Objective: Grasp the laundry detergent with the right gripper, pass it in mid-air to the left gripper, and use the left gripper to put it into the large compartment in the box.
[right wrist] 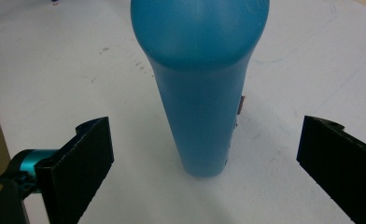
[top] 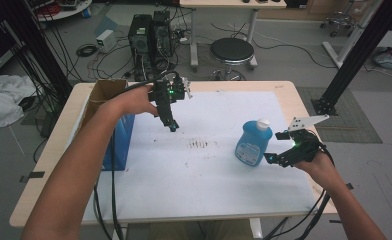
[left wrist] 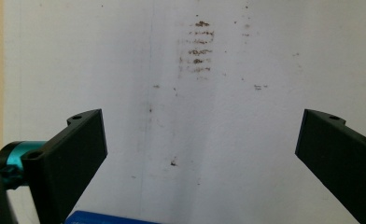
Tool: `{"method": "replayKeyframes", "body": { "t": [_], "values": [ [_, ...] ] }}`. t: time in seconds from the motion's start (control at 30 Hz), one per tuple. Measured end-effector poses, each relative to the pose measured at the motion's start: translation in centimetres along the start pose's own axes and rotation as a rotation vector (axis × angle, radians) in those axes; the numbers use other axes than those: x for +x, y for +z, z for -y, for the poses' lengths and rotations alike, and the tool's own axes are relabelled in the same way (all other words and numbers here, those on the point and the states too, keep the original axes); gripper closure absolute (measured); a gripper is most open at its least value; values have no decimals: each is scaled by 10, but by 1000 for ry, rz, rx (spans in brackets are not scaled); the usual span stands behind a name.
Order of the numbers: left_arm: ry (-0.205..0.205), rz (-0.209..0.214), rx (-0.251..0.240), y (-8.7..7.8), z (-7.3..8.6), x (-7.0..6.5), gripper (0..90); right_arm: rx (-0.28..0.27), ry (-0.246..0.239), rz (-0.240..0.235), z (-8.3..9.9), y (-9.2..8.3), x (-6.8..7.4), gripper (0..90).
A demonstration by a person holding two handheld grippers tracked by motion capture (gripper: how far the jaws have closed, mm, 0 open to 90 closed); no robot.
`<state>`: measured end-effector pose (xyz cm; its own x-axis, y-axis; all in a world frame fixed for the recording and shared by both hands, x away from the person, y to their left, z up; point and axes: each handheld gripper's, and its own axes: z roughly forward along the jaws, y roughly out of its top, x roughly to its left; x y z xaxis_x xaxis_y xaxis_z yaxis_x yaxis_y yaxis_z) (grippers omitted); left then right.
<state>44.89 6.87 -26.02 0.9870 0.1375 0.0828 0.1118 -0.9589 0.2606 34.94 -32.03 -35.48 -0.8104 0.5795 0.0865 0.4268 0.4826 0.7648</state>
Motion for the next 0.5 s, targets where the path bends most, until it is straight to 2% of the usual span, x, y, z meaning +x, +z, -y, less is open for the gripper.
{"method": "replayKeyframes", "body": {
  "t": [0.5],
  "values": [
    [-8,1,-4,1,3,0,20,-62,18,1,4,20,-2,27]
  ]
}}
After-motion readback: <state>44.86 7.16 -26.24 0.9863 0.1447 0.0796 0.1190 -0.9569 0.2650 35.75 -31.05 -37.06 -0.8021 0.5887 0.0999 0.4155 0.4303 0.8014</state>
